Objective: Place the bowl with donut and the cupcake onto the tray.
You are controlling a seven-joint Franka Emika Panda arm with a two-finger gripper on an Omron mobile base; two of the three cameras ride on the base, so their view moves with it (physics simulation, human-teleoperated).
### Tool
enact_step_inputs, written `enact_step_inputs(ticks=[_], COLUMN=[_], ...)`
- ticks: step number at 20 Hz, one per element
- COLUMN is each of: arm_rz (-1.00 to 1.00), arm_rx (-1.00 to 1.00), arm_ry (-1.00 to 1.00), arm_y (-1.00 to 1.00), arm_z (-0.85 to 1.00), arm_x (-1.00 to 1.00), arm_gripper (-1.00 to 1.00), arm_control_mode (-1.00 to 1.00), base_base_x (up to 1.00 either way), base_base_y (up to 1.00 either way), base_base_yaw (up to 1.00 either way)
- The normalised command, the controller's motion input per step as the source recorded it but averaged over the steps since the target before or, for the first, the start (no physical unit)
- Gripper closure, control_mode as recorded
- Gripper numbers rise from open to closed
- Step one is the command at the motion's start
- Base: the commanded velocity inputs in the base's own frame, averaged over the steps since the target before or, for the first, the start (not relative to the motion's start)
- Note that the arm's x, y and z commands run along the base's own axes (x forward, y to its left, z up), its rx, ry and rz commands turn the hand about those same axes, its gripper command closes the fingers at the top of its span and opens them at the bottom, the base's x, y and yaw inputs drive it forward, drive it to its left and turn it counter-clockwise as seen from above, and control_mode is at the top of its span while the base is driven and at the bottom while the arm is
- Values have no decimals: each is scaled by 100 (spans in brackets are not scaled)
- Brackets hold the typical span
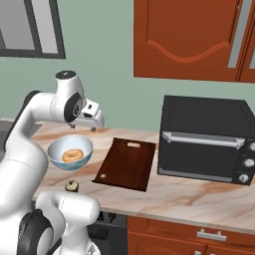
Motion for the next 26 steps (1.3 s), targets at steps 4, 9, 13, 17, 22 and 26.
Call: enact_step_inputs(ticks=[4, 9, 13, 17, 22, 26], arm_rz=[-3, -3, 0, 0, -1, -3], arm_rx=[1, 1, 0, 0, 0, 0], arm_ry=[0, 0, 1, 0, 0, 0], arm_y=[0, 3, 20, 18, 3, 0], arm_z=[-19, -22, -38, -31, -15, -8], arm_x=[0, 0, 0, 0, 0, 4], arm_gripper=[-100, -100, -100, -100, -100, -100], arm_control_mode=[-100, -100, -100, -100, -100, -100], base_base_x=[0, 0, 0, 0, 0, 0], base_base_y=[0, 0, 0, 0, 0, 0], base_base_yaw=[0, 0, 0, 0, 0, 0])
